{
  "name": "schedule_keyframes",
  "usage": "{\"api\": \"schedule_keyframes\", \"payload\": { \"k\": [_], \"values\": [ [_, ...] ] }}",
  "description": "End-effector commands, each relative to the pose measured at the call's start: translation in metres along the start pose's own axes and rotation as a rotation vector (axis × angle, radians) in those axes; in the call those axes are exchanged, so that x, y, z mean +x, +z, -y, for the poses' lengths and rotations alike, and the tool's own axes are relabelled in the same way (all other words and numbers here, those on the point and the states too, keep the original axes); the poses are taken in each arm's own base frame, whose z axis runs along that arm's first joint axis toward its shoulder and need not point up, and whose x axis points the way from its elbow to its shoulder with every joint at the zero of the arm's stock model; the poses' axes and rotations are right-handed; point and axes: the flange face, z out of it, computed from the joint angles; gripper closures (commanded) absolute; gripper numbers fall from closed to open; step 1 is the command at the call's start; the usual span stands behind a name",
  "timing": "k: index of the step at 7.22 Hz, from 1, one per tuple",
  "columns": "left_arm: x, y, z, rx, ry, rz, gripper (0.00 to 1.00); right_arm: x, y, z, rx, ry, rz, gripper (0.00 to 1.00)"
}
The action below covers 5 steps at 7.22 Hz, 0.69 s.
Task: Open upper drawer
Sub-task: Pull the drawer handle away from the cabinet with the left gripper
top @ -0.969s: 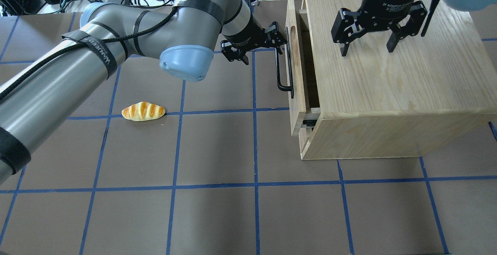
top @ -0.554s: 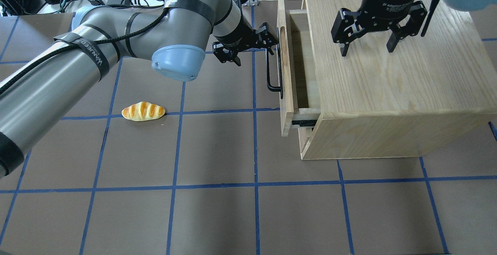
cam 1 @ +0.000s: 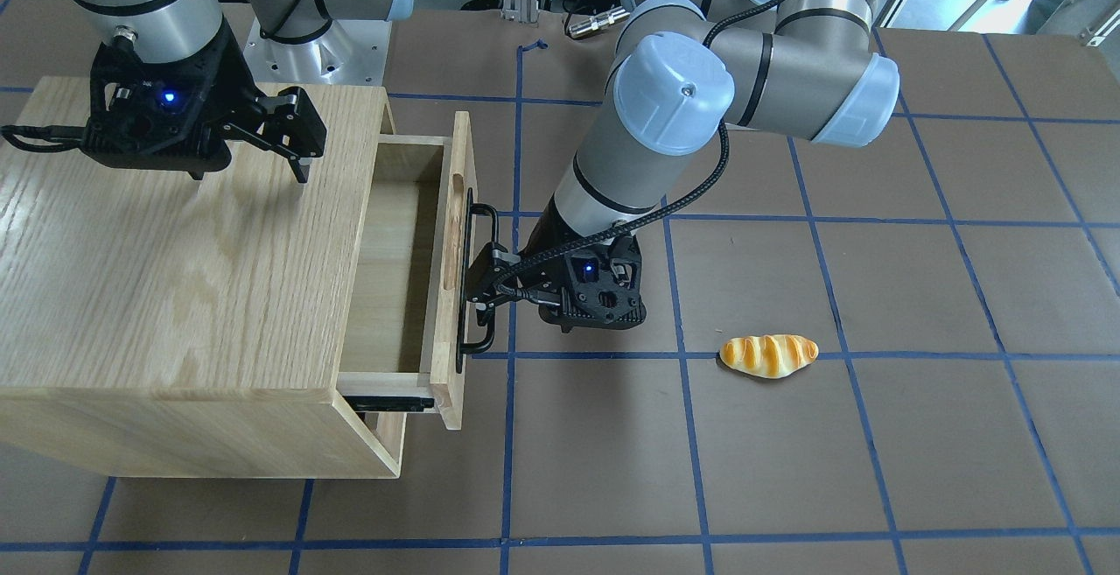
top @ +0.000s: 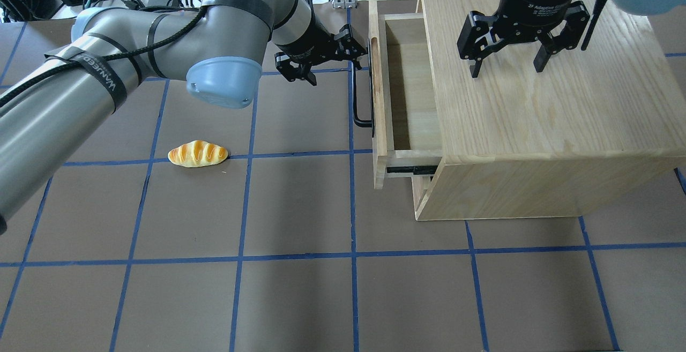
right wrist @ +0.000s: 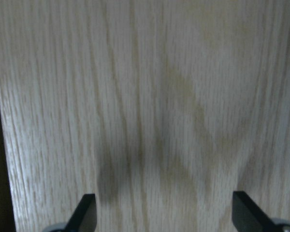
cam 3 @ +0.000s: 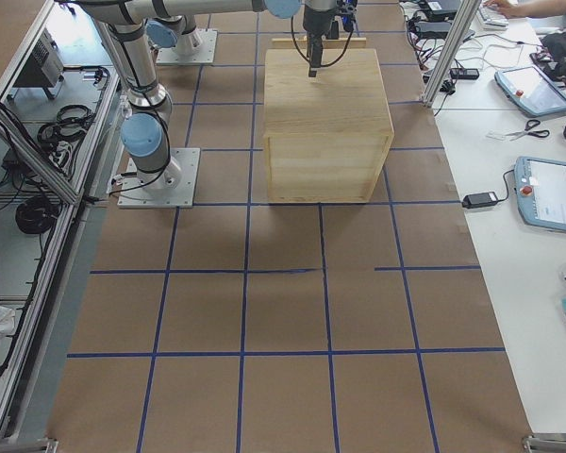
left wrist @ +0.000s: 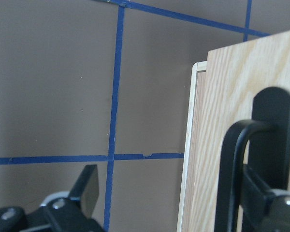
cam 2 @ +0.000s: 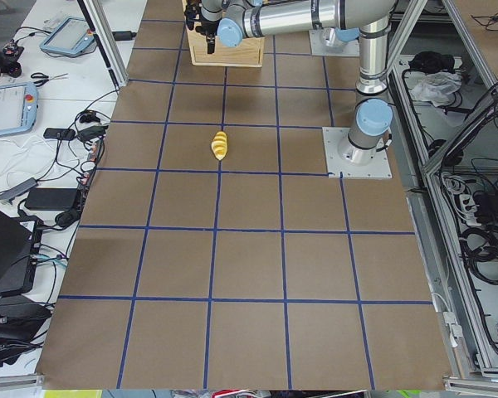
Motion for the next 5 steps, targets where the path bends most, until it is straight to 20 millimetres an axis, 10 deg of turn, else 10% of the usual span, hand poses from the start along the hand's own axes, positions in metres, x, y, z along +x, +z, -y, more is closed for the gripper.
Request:
{"api": "schedule_keyframes", "payload": {
  "k": [1,5],
  "values": [
    [-0.019,-0.005,-0.003,-0.005,0.028,0.008,0.0,0.0,0.0,0.0,0.0,0.001,0.0,0.0],
    [-0.039,-0.023,0.002,0.018,0.066,0.012,0.0,0.0,0.0,0.0,0.0,0.0,0.0,0.0]
  ]
}}
